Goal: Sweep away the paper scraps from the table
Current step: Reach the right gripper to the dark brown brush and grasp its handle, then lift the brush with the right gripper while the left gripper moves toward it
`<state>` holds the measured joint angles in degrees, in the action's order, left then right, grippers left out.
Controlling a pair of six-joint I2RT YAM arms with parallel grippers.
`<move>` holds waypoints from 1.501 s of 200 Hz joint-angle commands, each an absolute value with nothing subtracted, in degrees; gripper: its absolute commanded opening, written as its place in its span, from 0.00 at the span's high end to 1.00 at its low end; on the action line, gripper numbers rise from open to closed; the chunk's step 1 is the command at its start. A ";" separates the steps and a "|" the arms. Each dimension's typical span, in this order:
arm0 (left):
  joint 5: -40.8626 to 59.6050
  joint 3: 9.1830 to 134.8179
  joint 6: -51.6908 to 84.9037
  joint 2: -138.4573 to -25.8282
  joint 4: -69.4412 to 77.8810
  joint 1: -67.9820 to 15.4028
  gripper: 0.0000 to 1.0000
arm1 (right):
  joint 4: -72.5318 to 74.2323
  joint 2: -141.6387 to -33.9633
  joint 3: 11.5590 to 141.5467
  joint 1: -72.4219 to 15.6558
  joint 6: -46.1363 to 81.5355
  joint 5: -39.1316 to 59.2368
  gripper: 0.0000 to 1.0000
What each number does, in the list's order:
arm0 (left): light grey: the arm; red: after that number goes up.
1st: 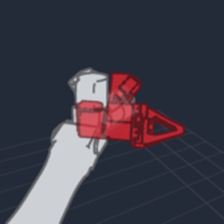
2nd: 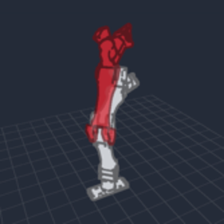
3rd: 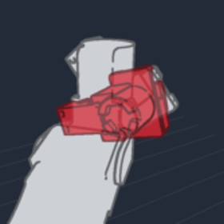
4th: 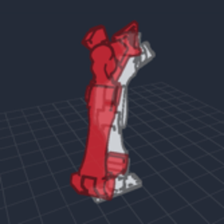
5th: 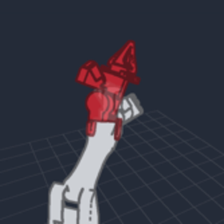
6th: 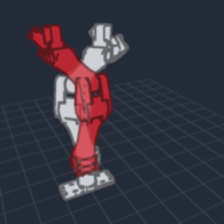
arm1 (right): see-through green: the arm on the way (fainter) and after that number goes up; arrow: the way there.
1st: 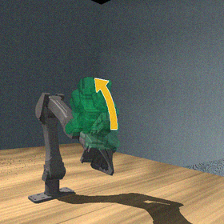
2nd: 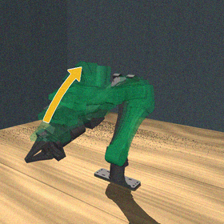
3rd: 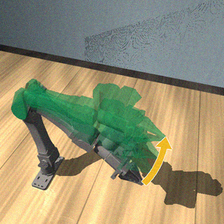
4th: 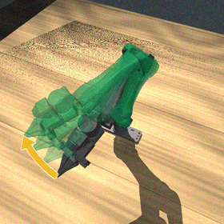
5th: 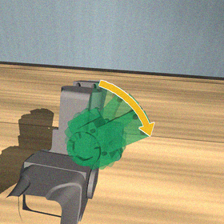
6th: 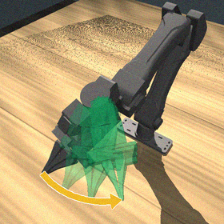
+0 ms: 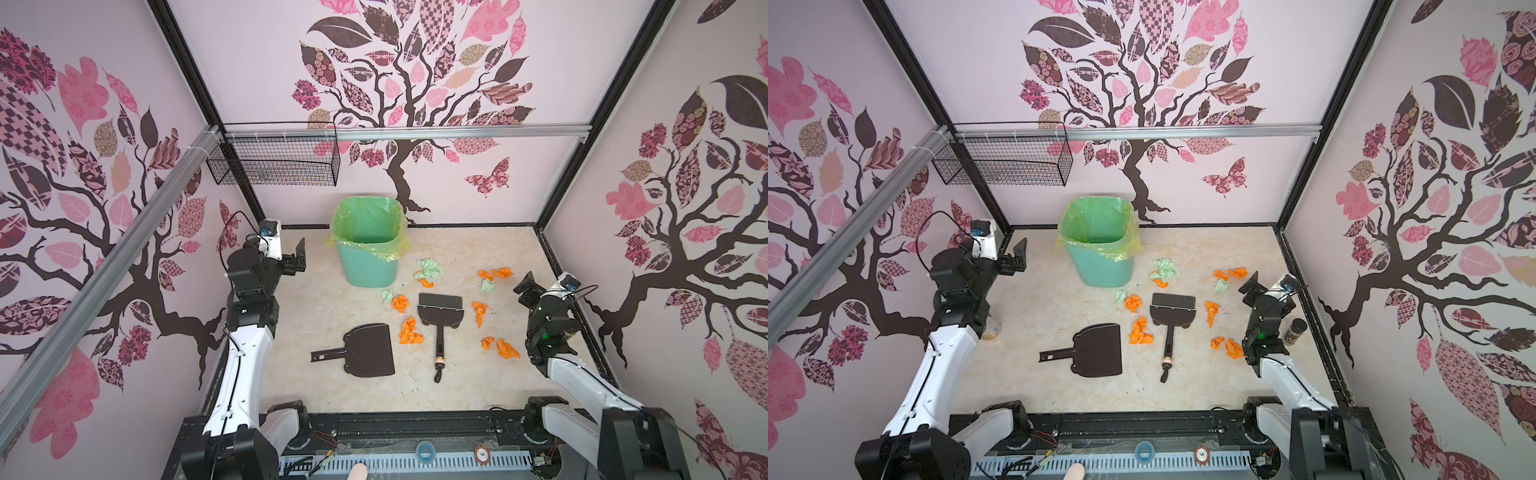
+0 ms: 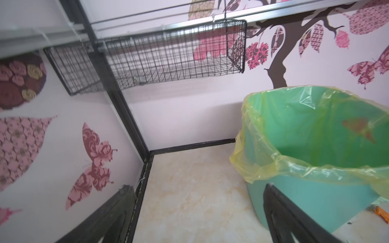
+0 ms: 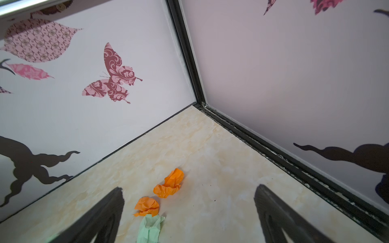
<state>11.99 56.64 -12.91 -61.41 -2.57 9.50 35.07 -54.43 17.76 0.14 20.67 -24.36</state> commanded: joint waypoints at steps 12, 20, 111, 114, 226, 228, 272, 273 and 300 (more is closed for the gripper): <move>18.37 63.83 -21.54 -63.20 -22.56 9.85 0.02 | 8.83 -44.65 22.70 0.14 24.86 -16.97 0.01; 20.83 64.78 -21.55 -62.96 -23.72 9.77 0.02 | 3.01 -44.08 25.16 0.15 24.81 -15.24 0.01; 37.94 82.04 -22.63 -70.25 -48.39 -2.72 0.14 | -39.71 -68.33 50.66 -38.24 38.59 -27.16 0.00; 37.55 81.22 -22.60 -69.82 -47.87 -2.70 0.14 | -41.83 -69.96 52.13 -40.17 40.38 -28.39 0.00; 37.68 53.56 -24.68 -56.39 -44.29 1.09 0.15 | -43.19 -89.82 58.98 -56.51 58.28 -17.80 0.18; 37.94 53.47 -24.67 -56.35 -44.29 1.30 0.15 | -42.86 -90.00 58.87 -56.51 58.27 -17.65 0.18; 41.70 54.20 -25.14 -57.96 -45.99 4.08 0.15 | -36.68 -92.24 54.64 -54.58 57.60 -14.46 0.28; 41.81 54.17 -25.14 -57.99 -46.02 4.11 0.15 | -36.58 -92.22 54.61 -54.53 57.59 -14.44 0.29; 42.31 53.28 -24.96 -58.52 -45.53 4.66 0.15 | -33.41 -91.29 51.87 -52.50 56.95 -13.63 0.33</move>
<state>39.88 54.89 -24.29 -58.24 -45.34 4.19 -36.51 -91.44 53.32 -54.08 56.99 -14.68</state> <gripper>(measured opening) 0.847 0.684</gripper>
